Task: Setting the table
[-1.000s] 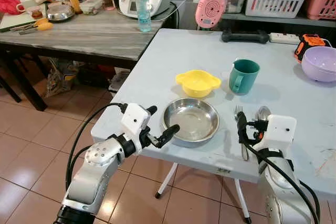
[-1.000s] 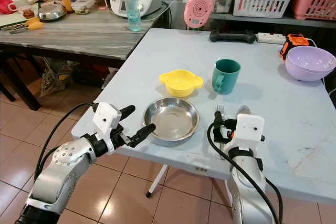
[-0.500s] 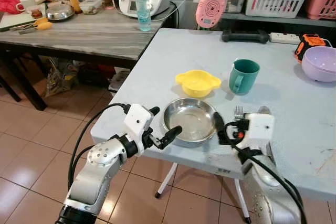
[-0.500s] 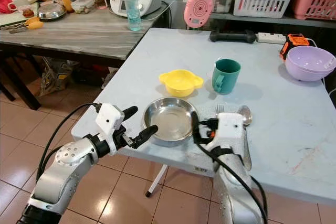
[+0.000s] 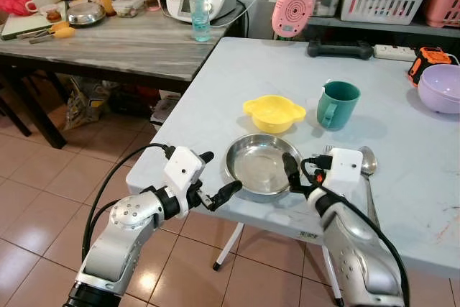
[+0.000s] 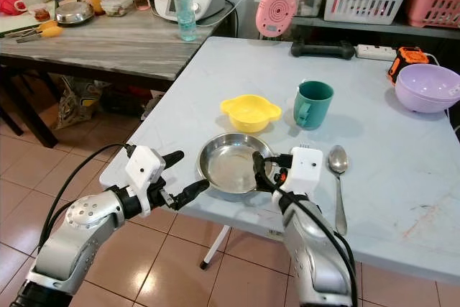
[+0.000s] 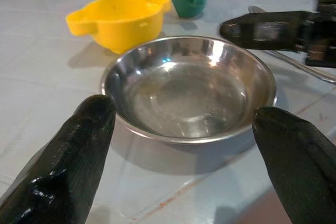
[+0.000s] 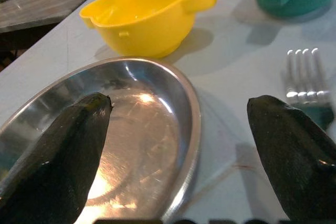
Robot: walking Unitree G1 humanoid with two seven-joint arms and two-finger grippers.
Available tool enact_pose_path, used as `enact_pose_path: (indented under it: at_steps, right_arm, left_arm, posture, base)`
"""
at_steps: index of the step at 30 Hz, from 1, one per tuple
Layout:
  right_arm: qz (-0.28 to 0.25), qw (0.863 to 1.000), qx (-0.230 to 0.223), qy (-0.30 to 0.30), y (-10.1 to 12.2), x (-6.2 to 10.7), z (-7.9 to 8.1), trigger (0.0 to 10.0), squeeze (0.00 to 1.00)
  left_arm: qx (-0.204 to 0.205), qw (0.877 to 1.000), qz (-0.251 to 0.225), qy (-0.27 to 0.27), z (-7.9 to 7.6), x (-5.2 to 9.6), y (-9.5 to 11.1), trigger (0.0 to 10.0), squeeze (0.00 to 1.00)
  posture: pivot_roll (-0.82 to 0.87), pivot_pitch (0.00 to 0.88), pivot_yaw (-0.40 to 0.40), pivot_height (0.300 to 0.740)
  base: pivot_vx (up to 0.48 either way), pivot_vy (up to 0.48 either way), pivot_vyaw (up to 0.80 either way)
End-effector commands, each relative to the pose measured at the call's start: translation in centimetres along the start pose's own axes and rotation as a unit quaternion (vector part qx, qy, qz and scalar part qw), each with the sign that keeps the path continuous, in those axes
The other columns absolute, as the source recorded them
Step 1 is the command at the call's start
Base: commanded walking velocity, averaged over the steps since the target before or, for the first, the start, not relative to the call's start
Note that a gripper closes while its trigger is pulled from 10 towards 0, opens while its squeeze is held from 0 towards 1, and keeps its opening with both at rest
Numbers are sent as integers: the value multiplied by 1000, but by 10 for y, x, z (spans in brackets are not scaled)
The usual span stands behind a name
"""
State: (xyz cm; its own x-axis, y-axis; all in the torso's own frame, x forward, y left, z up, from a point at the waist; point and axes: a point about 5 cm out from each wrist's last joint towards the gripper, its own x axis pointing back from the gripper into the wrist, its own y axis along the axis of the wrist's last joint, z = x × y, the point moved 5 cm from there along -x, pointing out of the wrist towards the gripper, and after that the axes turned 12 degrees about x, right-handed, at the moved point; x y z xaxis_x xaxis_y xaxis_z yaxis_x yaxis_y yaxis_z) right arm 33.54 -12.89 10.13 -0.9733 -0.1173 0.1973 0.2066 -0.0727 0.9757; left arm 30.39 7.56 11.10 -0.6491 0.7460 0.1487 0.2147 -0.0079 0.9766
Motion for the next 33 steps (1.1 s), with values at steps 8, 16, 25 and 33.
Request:
enact_pose_path:
  at_steps: [8,16,25,33]
  right_arm:
    - [48,995,-84,3,8,-9,14,10000,0]
    - [110,990,-86,-22,-2,-1,9,10000,0]
    - [151,981,-117,-28,-15,5,11,0,0]
    - [164,978,-130,-6,-17,4,22,0,0]
  left_arm:
    - [-11,1000,15,-20,-12,2,-4,10000,0]
    - [-15,1000,18,-20,-11,3,-4,10000,0]
    - [-17,997,52,-58,-18,5,-14,10000,0]
    - [-22,996,58,-61,-20,6,-16,10000,0]
  posture:
    - [-75,23,51,740]
    - [-82,23,47,740]
    - [-85,21,52,740]
    - [-82,25,52,740]
  base:
    - [0,0,0]
    - [0,0,0]
    - [0,0,0]
    - [0,0,0]
